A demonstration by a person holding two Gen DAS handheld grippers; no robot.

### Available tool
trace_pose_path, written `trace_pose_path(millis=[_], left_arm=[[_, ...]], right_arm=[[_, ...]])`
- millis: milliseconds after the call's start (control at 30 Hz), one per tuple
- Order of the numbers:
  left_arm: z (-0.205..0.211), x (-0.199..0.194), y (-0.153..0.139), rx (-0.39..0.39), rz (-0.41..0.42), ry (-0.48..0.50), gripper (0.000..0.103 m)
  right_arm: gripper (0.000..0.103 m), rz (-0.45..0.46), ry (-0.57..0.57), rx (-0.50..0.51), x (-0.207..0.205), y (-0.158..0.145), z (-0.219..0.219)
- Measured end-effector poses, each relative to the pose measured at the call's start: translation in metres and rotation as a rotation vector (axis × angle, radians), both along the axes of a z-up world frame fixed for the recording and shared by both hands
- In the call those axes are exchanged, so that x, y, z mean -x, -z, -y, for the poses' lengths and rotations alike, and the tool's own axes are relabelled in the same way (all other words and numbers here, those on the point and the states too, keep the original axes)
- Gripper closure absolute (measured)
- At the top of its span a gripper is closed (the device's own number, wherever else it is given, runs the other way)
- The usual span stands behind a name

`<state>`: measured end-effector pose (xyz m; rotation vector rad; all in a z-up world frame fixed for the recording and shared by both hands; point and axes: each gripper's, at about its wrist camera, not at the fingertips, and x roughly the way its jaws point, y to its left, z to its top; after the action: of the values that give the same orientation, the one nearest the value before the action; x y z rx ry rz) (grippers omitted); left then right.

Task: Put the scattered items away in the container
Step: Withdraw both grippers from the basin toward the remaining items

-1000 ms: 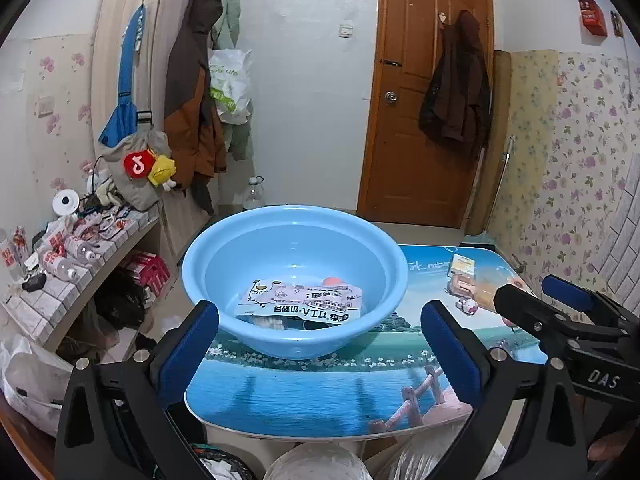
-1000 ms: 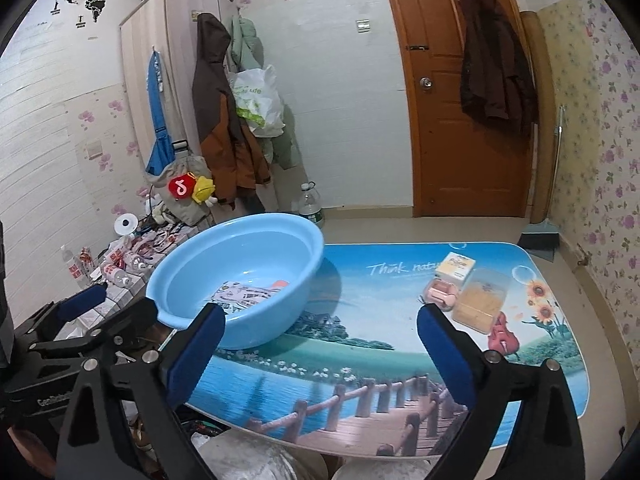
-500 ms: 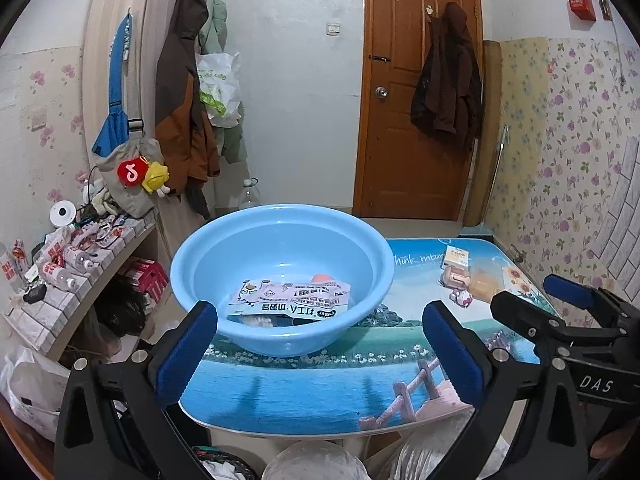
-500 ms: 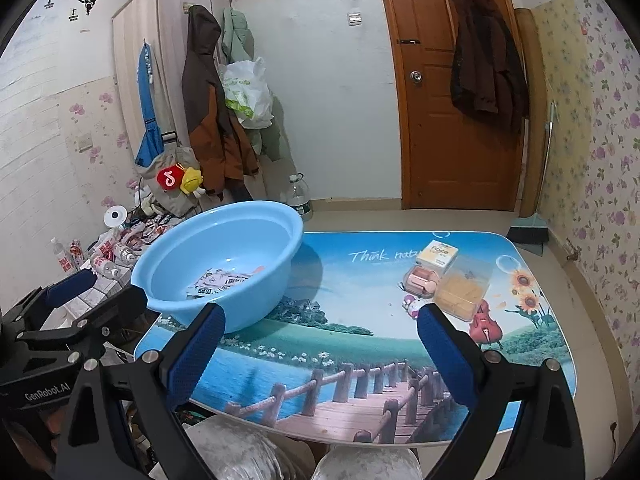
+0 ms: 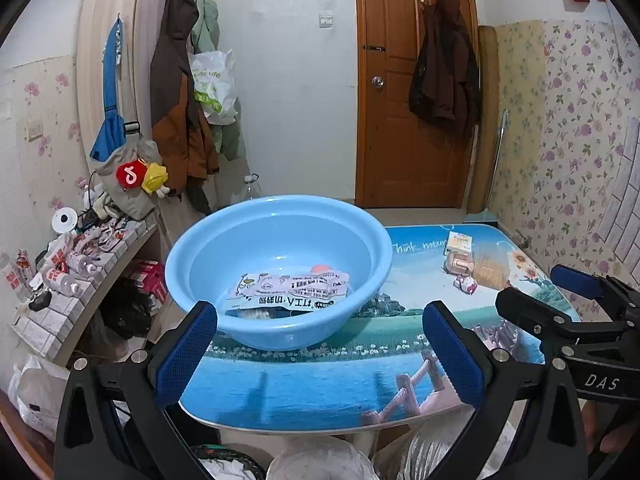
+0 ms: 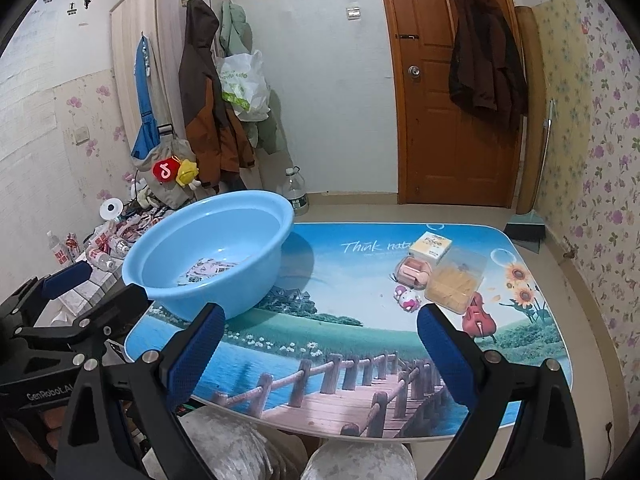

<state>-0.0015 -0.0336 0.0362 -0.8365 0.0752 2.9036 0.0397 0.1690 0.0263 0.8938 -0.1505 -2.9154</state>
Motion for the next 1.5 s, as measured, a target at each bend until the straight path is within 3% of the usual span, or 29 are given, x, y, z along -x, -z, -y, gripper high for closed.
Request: trace_pose_path(millis=[567, 967, 1500], left_arm=[[-0.030, 0.009, 0.004, 0.011, 0.014, 0.042, 0.000], [-0.084, 0.019, 0.012, 0.014, 0.034, 0.138, 0.000], [-0.142, 0.053, 0.047, 0.046, 0.124, 0.209, 0.000]], right_arm=[[0.005, 0.031, 0.065, 0.032, -0.001, 0.013, -0.038], [0.005, 0.053, 0.166, 0.037, -0.003, 0.026, -0.093], [0.005, 0.119, 0.236, 0.056, 0.018, 0.058, -0.153]])
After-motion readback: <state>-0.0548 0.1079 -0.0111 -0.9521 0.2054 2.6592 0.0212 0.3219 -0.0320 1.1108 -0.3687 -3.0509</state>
